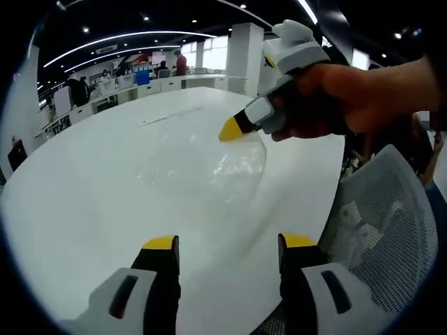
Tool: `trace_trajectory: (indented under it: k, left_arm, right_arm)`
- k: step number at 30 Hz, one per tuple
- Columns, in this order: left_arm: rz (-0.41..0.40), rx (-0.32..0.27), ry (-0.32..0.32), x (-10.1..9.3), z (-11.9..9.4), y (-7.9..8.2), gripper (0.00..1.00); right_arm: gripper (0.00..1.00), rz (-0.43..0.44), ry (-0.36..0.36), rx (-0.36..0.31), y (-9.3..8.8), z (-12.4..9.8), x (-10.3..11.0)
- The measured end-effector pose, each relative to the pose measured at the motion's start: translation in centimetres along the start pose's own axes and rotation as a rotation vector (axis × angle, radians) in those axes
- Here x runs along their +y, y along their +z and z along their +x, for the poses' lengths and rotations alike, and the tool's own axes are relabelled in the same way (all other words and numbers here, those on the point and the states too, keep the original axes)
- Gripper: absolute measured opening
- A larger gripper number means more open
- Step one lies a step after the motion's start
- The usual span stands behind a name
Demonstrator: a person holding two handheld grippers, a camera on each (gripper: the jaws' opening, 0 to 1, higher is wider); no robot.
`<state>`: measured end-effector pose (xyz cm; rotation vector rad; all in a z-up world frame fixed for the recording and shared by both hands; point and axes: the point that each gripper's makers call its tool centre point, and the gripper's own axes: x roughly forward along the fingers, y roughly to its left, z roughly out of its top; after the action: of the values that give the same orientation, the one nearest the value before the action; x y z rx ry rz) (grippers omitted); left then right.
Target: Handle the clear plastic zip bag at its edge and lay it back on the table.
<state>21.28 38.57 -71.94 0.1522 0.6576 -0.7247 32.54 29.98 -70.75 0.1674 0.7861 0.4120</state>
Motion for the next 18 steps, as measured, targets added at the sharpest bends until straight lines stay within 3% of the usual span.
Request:
trace_trajectory:
  k: [11,18]
  left_arm:
    - [0.038,-0.018,0.027,0.0,-0.5,0.8,0.52]
    - [0.133,-0.016,0.051,0.3,-0.3,1.6,0.43]
  right_arm:
    - [0.0,-0.006,-0.003,-0.022,0.8,-1.1,1.2]
    - [0.0,0.008,-0.004,-0.021,0.9,-1.0,2.0]
